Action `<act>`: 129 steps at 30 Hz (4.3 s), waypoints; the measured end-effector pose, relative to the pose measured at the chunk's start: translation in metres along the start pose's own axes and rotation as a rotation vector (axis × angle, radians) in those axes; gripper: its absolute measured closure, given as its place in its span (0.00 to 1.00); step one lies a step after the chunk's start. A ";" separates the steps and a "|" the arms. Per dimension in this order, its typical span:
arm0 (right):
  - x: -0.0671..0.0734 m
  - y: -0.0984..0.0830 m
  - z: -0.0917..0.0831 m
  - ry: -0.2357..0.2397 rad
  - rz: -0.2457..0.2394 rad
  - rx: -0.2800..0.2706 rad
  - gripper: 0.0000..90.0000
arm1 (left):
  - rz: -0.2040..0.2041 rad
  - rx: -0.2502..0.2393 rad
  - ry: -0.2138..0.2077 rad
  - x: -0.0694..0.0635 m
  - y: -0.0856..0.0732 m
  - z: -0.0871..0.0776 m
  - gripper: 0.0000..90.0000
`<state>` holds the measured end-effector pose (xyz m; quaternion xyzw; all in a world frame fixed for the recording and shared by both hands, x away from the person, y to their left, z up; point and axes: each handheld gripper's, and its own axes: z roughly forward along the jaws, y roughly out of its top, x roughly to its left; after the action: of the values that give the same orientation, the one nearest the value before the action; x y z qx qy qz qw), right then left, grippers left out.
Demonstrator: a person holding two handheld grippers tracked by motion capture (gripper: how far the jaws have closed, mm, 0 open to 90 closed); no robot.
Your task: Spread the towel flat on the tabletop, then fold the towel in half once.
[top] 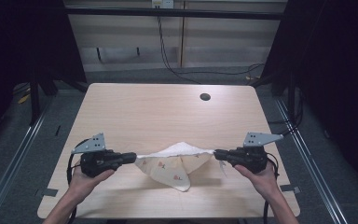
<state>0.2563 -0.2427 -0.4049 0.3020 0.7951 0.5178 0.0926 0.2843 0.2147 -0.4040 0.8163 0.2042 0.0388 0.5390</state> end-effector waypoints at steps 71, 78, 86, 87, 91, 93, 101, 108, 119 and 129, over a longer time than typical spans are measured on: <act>-0.018 0.034 -0.021 -0.078 -0.015 -0.028 0.97 | 0.014 -0.037 0.102 0.025 0.044 0.014 0.97; -0.043 0.033 0.000 -0.088 0.006 0.016 0.97 | -0.032 0.008 0.103 0.044 0.037 0.033 0.96; -0.069 0.025 0.025 -0.092 0.046 0.035 0.97 | -0.101 0.035 0.131 0.070 0.021 0.047 0.96; -0.072 0.024 0.027 -0.093 0.047 0.041 0.97 | -0.118 0.033 0.127 0.073 0.018 0.049 0.96; -0.080 0.021 0.035 -0.099 0.066 0.049 0.97 | -0.113 0.057 0.134 0.076 0.015 0.054 0.96; -0.086 0.017 0.043 -0.108 0.078 0.058 0.97 | -0.133 0.037 0.131 0.080 0.015 0.056 0.96; -0.107 0.005 0.064 -0.145 0.146 0.055 0.96 | -0.150 0.082 0.167 0.103 0.006 0.076 0.96; -0.113 -0.001 0.080 -0.181 0.162 0.102 0.90 | -0.175 0.081 0.171 0.111 0.002 0.083 0.94; -0.116 0.001 0.071 -0.208 0.152 0.096 0.77 | -0.183 0.101 0.188 0.114 -0.004 0.078 0.74; -0.092 0.004 0.067 -0.149 0.079 0.159 0.68 | -0.171 0.139 0.176 0.098 -0.011 0.057 0.65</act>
<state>0.3624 -0.2435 -0.4468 0.3774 0.8119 0.4324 0.1068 0.3865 0.2061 -0.4532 0.8246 0.3218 0.0501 0.4626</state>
